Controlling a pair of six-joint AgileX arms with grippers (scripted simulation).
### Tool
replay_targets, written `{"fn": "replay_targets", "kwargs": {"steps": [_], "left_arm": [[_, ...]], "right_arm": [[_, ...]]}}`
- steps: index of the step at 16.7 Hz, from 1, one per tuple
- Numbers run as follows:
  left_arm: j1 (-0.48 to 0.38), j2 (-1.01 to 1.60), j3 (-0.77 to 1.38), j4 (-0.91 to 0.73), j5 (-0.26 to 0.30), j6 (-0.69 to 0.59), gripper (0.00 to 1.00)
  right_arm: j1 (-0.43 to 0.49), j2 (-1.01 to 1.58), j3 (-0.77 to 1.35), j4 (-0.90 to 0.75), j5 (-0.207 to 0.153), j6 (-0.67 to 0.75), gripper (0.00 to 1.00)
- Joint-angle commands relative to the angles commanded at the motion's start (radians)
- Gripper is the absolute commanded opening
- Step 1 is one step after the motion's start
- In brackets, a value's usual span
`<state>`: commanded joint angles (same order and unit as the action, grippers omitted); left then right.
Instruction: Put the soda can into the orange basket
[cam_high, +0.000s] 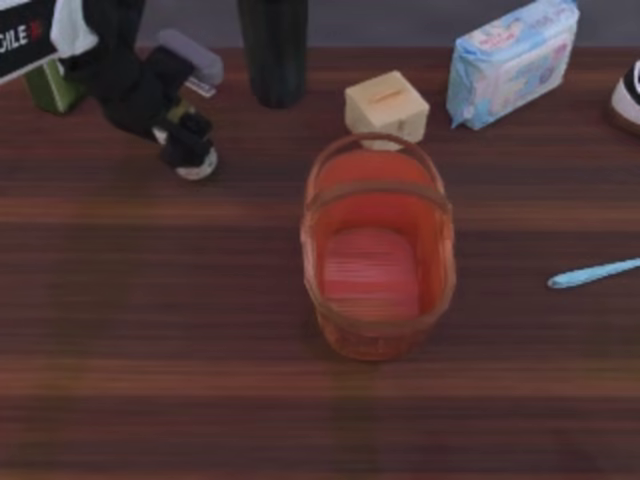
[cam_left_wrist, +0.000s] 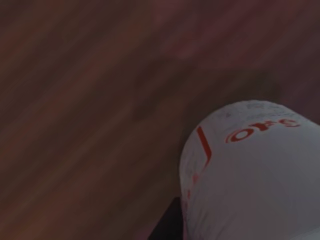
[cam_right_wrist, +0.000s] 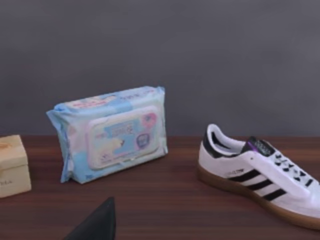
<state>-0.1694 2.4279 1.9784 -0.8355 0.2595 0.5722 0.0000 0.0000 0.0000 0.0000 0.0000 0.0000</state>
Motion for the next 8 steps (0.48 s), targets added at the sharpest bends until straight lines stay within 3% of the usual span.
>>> {"fn": "replay_targets", "kwargs": {"steps": [8], "left_arm": [[-0.076, -0.151, -0.319, 0.804, 0.509, -0.272, 0.00]], "right_arm": [[0.000, 0.000, 0.000, 0.000, 0.000, 0.000, 1.00]]}}
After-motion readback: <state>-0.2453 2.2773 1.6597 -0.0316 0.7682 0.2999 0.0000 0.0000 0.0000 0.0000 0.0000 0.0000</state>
